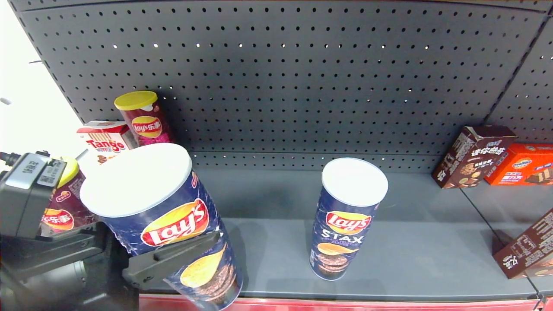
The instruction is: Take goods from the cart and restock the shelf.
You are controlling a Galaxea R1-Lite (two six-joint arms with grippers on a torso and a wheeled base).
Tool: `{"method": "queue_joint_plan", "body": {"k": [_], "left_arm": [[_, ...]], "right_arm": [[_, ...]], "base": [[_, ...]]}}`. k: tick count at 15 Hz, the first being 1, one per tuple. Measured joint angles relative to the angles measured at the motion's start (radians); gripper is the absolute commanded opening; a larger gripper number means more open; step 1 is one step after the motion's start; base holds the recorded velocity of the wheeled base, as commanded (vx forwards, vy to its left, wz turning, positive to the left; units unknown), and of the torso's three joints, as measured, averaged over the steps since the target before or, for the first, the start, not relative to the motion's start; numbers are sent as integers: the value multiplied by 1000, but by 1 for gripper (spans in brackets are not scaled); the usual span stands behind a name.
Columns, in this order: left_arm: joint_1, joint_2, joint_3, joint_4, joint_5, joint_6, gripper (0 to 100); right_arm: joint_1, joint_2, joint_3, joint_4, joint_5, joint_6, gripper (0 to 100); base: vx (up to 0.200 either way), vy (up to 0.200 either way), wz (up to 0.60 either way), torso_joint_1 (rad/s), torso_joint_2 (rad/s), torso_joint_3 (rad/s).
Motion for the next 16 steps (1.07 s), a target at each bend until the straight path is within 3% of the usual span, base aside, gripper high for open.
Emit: {"method": "queue_joint_plan", "body": {"k": [6, 12, 14, 16], "left_arm": [[14, 23, -49, 0, 5, 0, 0], [8, 163, -240, 7, 1, 6, 0], [8, 211, -286, 4, 1, 8, 0], [8, 240, -308, 7, 1, 9, 0]], "right_arm": [[0, -1, 0, 1, -5, 2, 100], [0, -1, 0, 1, -13, 2, 100], [0, -1, 0, 0, -89, 11, 100], [0, -1, 18, -9, -92, 28, 100]], "base": [[0, 0, 0, 0, 0, 0], [0, 0, 0, 0, 0, 0], [0, 0, 0, 0, 0, 0], [0, 0, 0, 0, 0, 0]]}}
